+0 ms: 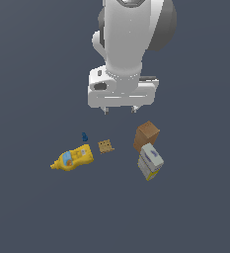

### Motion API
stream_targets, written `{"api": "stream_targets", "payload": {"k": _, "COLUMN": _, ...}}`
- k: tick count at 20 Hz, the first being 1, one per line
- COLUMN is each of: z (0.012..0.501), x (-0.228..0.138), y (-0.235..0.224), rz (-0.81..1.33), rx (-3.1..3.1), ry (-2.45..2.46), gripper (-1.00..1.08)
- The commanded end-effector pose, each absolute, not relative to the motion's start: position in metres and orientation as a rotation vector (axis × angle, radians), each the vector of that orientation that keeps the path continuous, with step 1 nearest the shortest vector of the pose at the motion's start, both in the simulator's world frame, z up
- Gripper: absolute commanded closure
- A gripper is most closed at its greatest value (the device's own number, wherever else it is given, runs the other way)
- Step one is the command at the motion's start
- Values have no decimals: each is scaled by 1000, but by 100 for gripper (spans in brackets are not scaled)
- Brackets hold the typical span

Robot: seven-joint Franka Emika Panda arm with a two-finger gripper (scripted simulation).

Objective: Pick up a designated object from a clutter of objects.

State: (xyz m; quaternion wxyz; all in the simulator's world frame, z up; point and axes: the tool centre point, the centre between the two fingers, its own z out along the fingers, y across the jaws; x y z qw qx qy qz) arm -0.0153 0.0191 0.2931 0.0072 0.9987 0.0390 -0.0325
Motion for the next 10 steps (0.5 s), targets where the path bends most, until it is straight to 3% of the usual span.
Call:
{"api": "stream_targets", "payload": {"k": 1, "z": 288, "x": -15, "y": 15, "rz": -100, "rx": 3125, "ry": 145, "gripper": -92}}
{"api": "stream_targets", "payload": {"k": 10, "z": 255, "x": -15, "y": -13, "rz": -86, "rx": 3129, "ry": 302, "gripper": -92}}
